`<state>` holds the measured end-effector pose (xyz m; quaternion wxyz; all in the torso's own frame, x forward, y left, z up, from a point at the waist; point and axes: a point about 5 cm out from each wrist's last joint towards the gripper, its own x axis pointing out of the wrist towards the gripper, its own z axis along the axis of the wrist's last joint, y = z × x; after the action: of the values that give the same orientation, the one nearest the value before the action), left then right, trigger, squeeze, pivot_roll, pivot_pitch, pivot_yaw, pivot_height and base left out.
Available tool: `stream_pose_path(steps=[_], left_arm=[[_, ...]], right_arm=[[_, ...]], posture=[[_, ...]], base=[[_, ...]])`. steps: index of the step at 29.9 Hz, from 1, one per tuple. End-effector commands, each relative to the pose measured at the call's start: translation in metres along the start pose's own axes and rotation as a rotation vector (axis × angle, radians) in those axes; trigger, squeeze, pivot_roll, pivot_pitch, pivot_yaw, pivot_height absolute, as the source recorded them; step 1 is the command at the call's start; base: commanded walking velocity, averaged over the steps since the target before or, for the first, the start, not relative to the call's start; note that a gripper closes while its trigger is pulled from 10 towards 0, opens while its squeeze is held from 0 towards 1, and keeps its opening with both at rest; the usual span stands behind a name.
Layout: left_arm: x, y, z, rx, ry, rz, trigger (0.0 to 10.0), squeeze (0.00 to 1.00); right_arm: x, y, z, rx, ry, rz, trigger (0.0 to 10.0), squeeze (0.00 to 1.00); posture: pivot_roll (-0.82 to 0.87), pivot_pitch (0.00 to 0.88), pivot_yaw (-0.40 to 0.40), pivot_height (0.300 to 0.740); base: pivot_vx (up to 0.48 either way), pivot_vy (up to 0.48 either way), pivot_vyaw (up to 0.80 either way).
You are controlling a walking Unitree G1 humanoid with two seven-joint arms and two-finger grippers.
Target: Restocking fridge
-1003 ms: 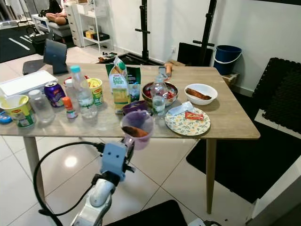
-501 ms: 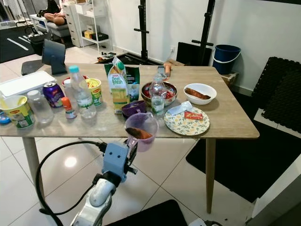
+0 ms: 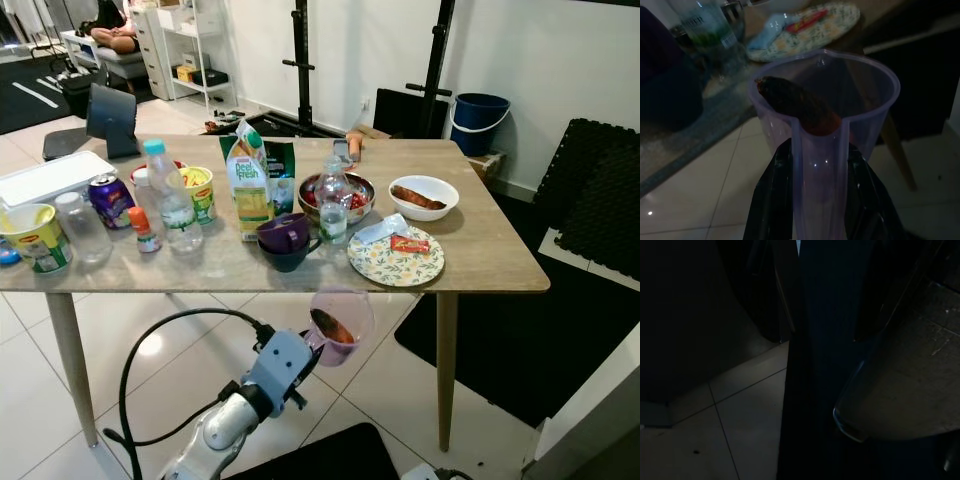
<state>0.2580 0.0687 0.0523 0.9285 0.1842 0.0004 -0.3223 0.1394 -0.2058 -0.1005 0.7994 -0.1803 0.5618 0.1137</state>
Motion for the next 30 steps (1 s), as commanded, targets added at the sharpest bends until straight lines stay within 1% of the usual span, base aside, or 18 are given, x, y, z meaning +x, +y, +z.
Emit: stream_pose_path(steps=[1, 3, 5, 6, 7, 9, 10, 11, 13, 14, 15, 17, 18, 19, 20, 21, 25, 30], left_arm=[[-0.004, 0.005, -0.017, 0.027, 0.060, 0.019, 10.0, 0.00], [-0.004, 0.005, -0.017, 0.027, 0.060, 0.019, 10.0, 0.00], [-0.012, 0.009, -0.037, 0.012, 0.144, 0.061, 10.0, 0.00], [-0.012, 0.009, -0.037, 0.012, 0.144, 0.061, 10.0, 0.00], [-0.017, 0.011, -0.047, -0.006, 0.182, 0.085, 10.0, 0.00], [-0.017, 0.011, -0.047, -0.006, 0.182, 0.085, 10.0, 0.00], [-0.022, 0.012, -0.055, -0.035, 0.211, 0.110, 10.0, 0.00], [-0.022, 0.012, -0.055, -0.035, 0.211, 0.110, 10.0, 0.00], [-0.029, 0.014, -0.065, -0.109, 0.237, 0.157, 10.0, 0.00], [-0.029, 0.014, -0.065, -0.109, 0.237, 0.157, 10.0, 0.00], [-0.032, 0.015, -0.069, -0.140, 0.242, 0.180, 10.0, 0.00], [-0.032, 0.015, -0.069, -0.140, 0.242, 0.180, 10.0, 0.00], [-0.034, 0.015, -0.073, -0.157, 0.257, 0.200, 10.0, 0.00], [-0.034, 0.015, -0.073, -0.157, 0.257, 0.200, 10.0, 0.00], [-0.038, 0.015, -0.081, -0.168, 0.292, 0.230, 10.0, 0.00], [-0.039, 0.015, -0.084, -0.167, 0.304, 0.236, 10.0, 0.00], [-0.041, 0.014, -0.087, -0.165, 0.318, 0.242, 10.0, 0.00], [-0.045, 0.013, -0.093, -0.170, 0.348, 0.246, 10.0, 0.00]], right_arm=[[0.000, -0.001, -0.001, 0.006, 0.000, -0.015, 10.0, 0.00], [0.000, -0.001, -0.001, 0.006, 0.000, -0.015, 10.0, 0.00], [0.000, -0.002, -0.002, 0.004, 0.004, -0.022, 10.0, 0.00], [0.000, -0.002, -0.002, 0.004, 0.004, -0.022, 10.0, 0.00], [0.000, -0.003, -0.003, 0.000, 0.008, -0.025, 10.0, 0.00], [0.000, -0.003, -0.003, 0.000, 0.008, -0.025, 10.0, 0.00], [-0.001, -0.004, -0.005, -0.005, 0.012, -0.030, 10.0, 0.00], [-0.001, -0.004, -0.005, -0.005, 0.012, -0.030, 10.0, 0.00], [-0.001, -0.005, -0.007, -0.016, 0.021, -0.040, 10.0, 0.00], [-0.001, -0.005, -0.007, -0.016, 0.021, -0.040, 10.0, 0.00], [-0.001, -0.006, -0.007, -0.020, 0.024, -0.044, 10.0, 0.00], [-0.001, -0.006, -0.007, -0.020, 0.024, -0.044, 10.0, 0.00], [-0.001, -0.007, -0.007, -0.022, 0.024, -0.047, 10.0, 0.00], [-0.001, -0.007, -0.007, -0.022, 0.024, -0.047, 10.0, 0.00], [-0.001, -0.008, -0.006, -0.025, 0.022, -0.054, 10.0, 0.00], [-0.001, -0.009, -0.005, -0.027, 0.021, -0.056, 10.0, 0.00], [-0.002, -0.011, -0.004, -0.034, 0.021, -0.060, 10.0, 0.00], [-0.002, -0.012, -0.003, -0.041, 0.019, -0.059, 10.0, 0.00]], posture=[[0.01, 0.000, -0.009, 0.740], [0.01, 0.000, -0.009, 0.740], [0.00, 0.000, -0.009, 0.740], [0.00, 0.000, -0.009, 0.740], [0.00, 0.000, -0.011, 0.740], [0.00, 0.000, -0.011, 0.740], [0.00, 0.000, -0.012, 0.740], [0.00, 0.000, -0.012, 0.740], [0.00, 0.000, -0.014, 0.740], [0.00, 0.000, -0.014, 0.740], [0.00, 0.000, -0.014, 0.740], [0.00, 0.000, -0.014, 0.740], [0.00, 0.000, -0.014, 0.740], [0.00, 0.000, -0.014, 0.740], [0.00, 0.000, -0.018, 0.740], [0.00, 0.000, -0.018, 0.740], [0.00, 0.000, -0.020, 0.740], [0.00, 0.000, -0.021, 0.740]], base=[[0.000, 0.000, 0.00], [0.000, 0.000, 0.00], [0.000, 0.000, 0.00], [0.000, 0.000, 0.00], [0.000, 0.000, 0.00], [0.000, 0.000, 0.00], [0.000, 0.000, 0.00], [0.000, 0.000, 0.00], [0.000, 0.000, 0.00], [0.000, 0.000, 0.00], [0.000, 0.000, 0.00], [0.000, 0.000, 0.00], [0.000, 0.000, 0.00], [0.000, 0.000, 0.00], [0.000, 0.000, 0.00], [0.000, 0.000, 0.00], [0.000, 0.000, 0.00], [0.000, 0.000, -0.77]])
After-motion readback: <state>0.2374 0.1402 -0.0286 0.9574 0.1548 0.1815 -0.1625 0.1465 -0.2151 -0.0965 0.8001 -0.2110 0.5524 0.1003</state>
